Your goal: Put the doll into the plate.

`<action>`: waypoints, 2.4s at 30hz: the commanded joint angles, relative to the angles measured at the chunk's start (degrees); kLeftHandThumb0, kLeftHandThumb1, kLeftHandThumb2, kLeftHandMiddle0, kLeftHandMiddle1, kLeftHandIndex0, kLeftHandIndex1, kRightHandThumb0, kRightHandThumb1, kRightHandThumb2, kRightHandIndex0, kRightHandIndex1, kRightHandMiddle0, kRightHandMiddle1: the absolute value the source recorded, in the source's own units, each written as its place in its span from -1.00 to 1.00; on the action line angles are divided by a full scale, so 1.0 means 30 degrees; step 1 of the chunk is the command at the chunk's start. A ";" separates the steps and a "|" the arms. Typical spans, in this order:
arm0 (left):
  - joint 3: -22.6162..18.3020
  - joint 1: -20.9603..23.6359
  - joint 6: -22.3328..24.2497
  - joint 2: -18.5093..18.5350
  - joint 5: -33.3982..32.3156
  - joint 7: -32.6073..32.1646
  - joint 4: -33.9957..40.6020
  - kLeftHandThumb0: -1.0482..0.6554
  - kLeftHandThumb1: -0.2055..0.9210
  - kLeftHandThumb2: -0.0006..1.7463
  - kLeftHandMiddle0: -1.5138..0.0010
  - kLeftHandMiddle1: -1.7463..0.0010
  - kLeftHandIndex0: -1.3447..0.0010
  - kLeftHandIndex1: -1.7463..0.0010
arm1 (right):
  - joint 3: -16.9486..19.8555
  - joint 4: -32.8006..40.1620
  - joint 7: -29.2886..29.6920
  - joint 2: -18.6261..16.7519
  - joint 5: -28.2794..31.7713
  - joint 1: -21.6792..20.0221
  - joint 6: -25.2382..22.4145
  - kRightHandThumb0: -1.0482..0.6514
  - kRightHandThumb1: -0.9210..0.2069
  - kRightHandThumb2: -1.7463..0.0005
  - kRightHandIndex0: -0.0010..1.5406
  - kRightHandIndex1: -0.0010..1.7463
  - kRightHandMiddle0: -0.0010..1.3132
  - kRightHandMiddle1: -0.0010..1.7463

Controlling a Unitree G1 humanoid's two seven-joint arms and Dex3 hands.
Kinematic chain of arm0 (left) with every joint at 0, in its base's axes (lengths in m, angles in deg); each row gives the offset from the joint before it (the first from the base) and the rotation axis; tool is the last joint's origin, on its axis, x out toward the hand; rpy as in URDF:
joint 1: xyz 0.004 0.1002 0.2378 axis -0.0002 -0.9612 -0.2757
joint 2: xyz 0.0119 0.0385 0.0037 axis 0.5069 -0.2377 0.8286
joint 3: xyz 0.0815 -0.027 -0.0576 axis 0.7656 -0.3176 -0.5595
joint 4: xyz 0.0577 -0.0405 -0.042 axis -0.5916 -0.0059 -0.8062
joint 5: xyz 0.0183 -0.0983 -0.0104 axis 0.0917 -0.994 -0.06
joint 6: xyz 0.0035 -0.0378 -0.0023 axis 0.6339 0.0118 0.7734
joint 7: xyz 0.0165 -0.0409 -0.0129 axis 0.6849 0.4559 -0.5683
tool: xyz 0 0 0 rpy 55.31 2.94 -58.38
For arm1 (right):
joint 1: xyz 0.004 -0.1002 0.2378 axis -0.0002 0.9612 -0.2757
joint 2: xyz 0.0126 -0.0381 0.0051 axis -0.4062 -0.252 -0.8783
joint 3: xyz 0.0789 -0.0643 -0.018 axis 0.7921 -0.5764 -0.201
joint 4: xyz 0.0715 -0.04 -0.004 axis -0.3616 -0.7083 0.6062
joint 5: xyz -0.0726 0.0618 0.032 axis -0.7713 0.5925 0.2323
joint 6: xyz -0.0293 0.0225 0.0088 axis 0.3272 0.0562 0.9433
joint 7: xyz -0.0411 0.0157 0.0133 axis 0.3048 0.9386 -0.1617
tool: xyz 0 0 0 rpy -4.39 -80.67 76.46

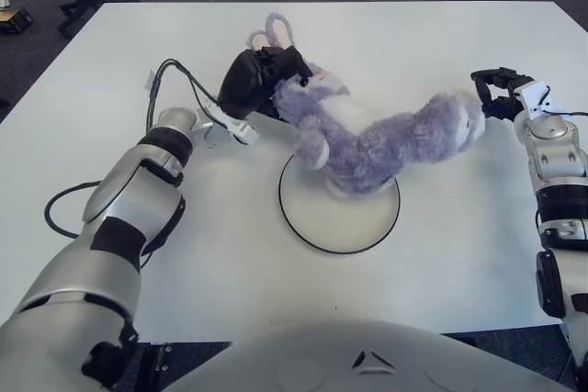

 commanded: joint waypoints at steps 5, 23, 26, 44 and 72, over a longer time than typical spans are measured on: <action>0.0672 0.0652 0.0012 0.0309 0.0766 -0.1309 0.0005 0.00 1.00 -0.84 -0.38 -1.00 -0.20 -1.00 | -0.0132 0.0081 -0.0094 0.0209 -0.0318 -0.0350 -0.0049 -0.71 -1.00 0.15 -0.10 -0.99 -0.49 -0.45; 0.2625 0.0784 0.0496 0.0298 0.2733 -0.4590 0.0662 0.02 1.00 -0.84 -0.35 -1.00 -0.17 -1.00 | -0.0158 0.0326 -0.0137 0.0209 -0.0373 -0.0339 -0.0046 -0.70 -1.00 0.17 -0.10 -1.00 -0.51 -0.45; 0.2989 0.0750 0.0683 0.0256 0.3070 -0.5122 0.0896 0.02 1.00 -0.84 -0.34 -1.00 -0.16 -1.00 | -0.0158 0.0320 -0.0134 0.0202 -0.0367 -0.0352 -0.0037 -0.69 -1.00 0.17 -0.10 -1.00 -0.52 -0.45; 0.3901 0.0083 0.0677 0.0056 0.3148 -0.5718 0.1178 0.01 1.00 -0.84 -0.31 -1.00 -0.14 -1.00 | -0.0159 0.0242 -0.0209 0.0238 -0.0368 -0.0452 -0.0011 -0.68 -1.00 0.17 -0.11 -1.00 -0.53 -0.45; 0.4239 -0.0588 -0.0183 0.0394 0.3804 -0.6046 0.2860 -0.01 1.00 -0.82 -0.29 -1.00 -0.16 -1.00 | -0.0118 0.0435 -0.0285 0.0251 -0.0318 -0.0324 0.0039 -0.67 -1.00 0.18 -0.13 -1.00 -0.55 -0.45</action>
